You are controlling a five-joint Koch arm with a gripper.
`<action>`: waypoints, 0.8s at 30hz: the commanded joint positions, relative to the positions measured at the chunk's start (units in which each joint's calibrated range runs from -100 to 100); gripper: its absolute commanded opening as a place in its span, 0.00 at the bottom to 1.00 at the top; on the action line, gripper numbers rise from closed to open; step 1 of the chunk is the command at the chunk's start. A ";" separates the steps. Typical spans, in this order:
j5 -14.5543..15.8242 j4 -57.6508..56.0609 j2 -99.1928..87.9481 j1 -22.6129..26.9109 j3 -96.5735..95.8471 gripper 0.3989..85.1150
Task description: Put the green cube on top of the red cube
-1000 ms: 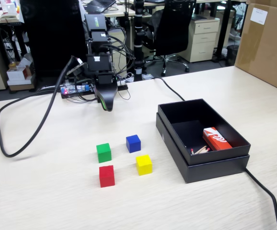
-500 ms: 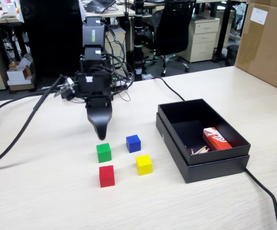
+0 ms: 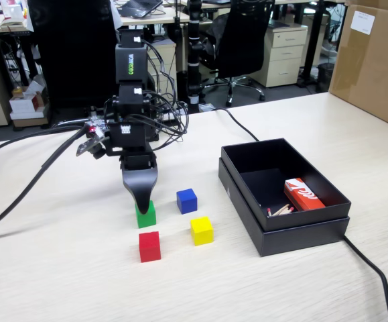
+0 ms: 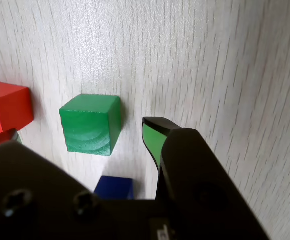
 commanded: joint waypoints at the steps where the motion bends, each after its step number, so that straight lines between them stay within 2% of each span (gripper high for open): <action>1: -0.39 -0.44 0.90 -0.05 5.39 0.56; 12: -0.29 -0.35 4.91 -0.73 5.75 0.54; 13: -0.24 -0.35 5.14 -0.78 5.75 0.49; 16: -0.29 -0.35 5.60 -0.83 5.66 0.46; 24: -0.44 -0.35 6.18 -0.83 6.21 0.16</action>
